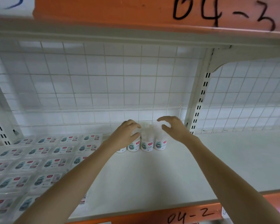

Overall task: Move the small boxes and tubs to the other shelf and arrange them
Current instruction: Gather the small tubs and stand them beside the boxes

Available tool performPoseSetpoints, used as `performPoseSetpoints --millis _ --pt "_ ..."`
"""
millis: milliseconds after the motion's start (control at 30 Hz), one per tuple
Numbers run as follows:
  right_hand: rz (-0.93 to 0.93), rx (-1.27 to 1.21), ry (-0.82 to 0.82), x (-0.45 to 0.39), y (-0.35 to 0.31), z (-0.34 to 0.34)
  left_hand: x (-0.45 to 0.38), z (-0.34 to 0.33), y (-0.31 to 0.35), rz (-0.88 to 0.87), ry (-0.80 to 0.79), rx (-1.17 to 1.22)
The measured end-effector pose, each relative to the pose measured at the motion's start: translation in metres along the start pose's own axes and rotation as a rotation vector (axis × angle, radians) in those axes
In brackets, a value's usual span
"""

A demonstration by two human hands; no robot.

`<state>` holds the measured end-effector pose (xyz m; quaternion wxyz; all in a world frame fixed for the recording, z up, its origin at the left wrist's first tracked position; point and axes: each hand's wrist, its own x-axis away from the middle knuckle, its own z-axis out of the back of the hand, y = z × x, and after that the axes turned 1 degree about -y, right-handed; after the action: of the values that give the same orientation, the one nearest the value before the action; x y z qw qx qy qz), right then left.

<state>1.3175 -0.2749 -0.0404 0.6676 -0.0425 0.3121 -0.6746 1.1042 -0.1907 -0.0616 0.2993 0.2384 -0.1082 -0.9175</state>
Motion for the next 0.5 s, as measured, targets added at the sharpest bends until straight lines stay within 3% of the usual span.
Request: performPoseSetpoints --millis 167,500 --pt "-0.114 0.003 -0.194 0.018 0.013 0.002 -0.01 -0.014 0.015 -0.025 -0.076 -0.018" --pt "-0.105 0.045 -0.087 0.024 0.013 -0.016 -0.011 -0.017 0.019 -0.014 -0.1 -0.042"
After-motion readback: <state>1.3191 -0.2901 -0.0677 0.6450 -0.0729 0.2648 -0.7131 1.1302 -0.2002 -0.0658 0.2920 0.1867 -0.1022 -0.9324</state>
